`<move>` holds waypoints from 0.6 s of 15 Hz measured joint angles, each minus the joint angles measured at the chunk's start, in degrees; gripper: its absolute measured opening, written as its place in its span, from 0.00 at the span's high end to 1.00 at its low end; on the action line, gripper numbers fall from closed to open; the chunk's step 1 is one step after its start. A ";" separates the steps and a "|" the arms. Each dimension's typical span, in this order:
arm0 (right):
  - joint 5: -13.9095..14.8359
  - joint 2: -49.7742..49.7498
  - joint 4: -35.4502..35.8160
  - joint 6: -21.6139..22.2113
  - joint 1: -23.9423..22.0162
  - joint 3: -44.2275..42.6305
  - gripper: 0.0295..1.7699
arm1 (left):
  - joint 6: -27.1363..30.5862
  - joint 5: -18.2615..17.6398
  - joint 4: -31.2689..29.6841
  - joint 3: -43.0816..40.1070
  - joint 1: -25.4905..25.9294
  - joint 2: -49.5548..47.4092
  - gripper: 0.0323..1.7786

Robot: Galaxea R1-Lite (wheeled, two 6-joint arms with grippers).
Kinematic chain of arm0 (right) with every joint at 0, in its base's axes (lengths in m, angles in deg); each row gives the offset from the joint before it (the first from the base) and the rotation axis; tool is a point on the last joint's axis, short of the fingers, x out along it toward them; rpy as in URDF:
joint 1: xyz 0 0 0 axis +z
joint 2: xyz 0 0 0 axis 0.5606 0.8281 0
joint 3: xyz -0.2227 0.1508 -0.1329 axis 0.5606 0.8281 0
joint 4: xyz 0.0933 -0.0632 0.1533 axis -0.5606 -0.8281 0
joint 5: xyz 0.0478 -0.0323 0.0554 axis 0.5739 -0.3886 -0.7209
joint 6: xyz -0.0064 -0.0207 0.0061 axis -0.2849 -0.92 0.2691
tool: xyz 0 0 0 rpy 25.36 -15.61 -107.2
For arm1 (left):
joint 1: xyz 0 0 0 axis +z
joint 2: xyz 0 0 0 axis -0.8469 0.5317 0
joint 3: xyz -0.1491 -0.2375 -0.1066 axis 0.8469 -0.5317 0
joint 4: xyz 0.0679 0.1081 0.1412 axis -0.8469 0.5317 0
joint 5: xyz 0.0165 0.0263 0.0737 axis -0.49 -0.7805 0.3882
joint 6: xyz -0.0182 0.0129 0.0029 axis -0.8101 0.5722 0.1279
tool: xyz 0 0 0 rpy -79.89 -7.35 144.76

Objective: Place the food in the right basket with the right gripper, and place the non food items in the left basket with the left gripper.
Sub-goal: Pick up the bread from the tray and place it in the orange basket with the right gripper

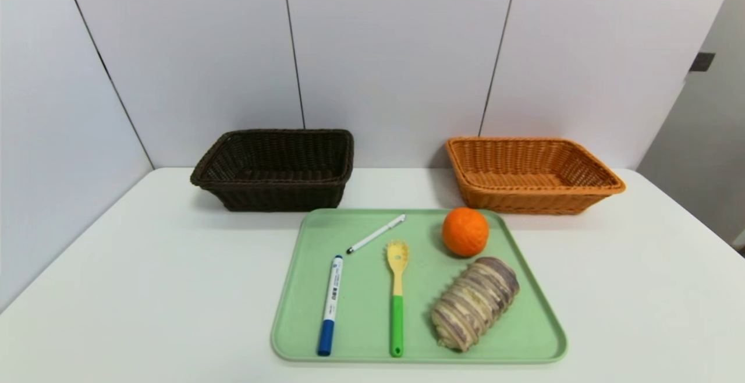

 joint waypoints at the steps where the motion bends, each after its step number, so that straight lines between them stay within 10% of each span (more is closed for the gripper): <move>1: 0.12 0.02 -1.13 -0.22 -0.05 -0.82 0.03 | -0.06 0.20 0.35 1.16 0.00 0.02 0.05; 9: -5.07 26.92 -23.32 6.50 -0.24 -42.14 0.03 | -3.68 -2.95 26.61 41.96 -0.06 19.48 0.05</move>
